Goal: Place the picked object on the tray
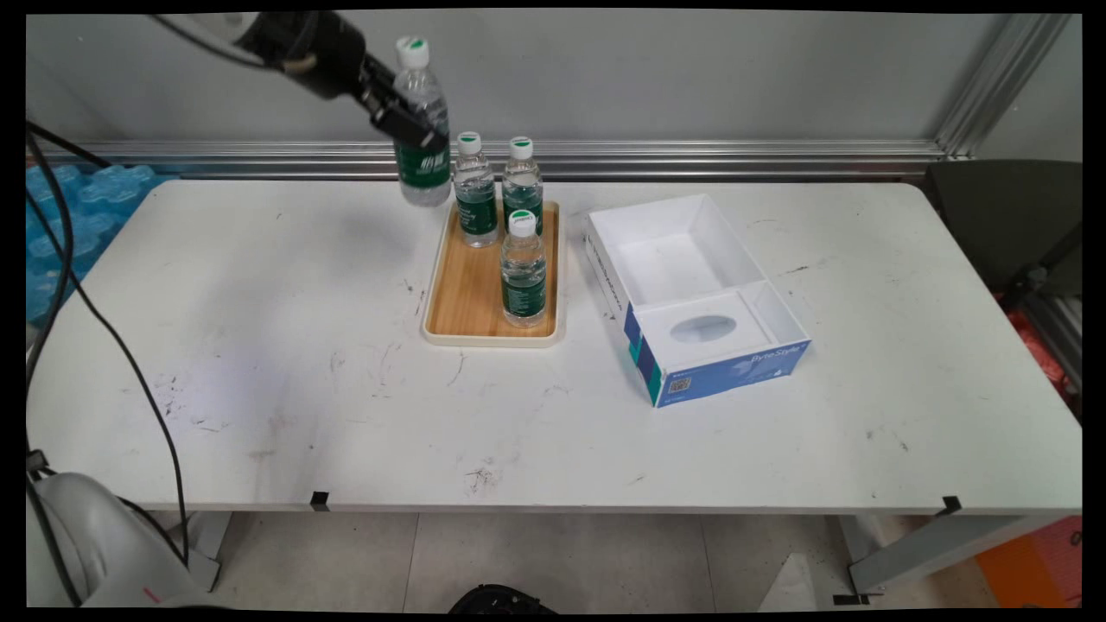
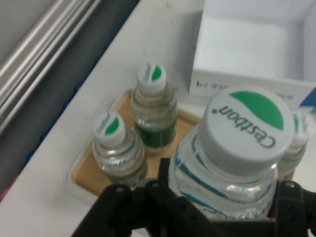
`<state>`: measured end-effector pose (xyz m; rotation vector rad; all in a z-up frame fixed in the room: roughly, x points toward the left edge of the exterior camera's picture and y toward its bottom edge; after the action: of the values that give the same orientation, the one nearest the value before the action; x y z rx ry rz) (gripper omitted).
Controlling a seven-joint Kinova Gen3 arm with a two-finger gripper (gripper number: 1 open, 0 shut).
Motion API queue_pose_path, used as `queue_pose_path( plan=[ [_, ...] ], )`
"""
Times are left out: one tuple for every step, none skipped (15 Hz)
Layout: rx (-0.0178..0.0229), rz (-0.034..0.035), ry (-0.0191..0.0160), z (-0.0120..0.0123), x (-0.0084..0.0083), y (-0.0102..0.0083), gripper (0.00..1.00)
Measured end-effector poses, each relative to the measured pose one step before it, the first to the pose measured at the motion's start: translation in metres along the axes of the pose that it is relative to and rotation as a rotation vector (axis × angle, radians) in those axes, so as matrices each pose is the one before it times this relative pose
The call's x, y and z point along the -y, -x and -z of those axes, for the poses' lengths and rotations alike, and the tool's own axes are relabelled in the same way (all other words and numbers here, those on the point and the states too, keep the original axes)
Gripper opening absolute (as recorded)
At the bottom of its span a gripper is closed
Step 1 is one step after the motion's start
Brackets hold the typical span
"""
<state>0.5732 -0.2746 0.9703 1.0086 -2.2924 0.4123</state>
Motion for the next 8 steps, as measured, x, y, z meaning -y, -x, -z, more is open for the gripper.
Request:
queue_pose_path(
  plan=[
    [0.00281, -0.00409, 0.00212, -0.00319, 0.00116, 0.0057, 0.0],
    [0.00418, -0.00816, 0.00473, -0.00634, 0.00177, 0.00924, 0.0],
    [0.00355, -0.00724, 0.00508, -0.00624, 0.00121, 0.00707, 0.0],
    [0.00324, -0.00736, 0.00554, -0.00769, 0.00112, 0.00839, 0.0],
    [0.00185, -0.00697, 0.00623, -0.00845, 0.00073, 0.00727, 0.0],
    [0.00105, -0.00615, 0.00701, -0.00891, 0.00032, 0.00614, 0.0],
    [-0.00022, -0.00518, 0.00641, -0.00814, 0.00005, 0.00447, 0.0],
    [-0.00158, -0.00571, 0.00867, -0.00936, -0.00025, 0.00459, 0.0]
  ],
)
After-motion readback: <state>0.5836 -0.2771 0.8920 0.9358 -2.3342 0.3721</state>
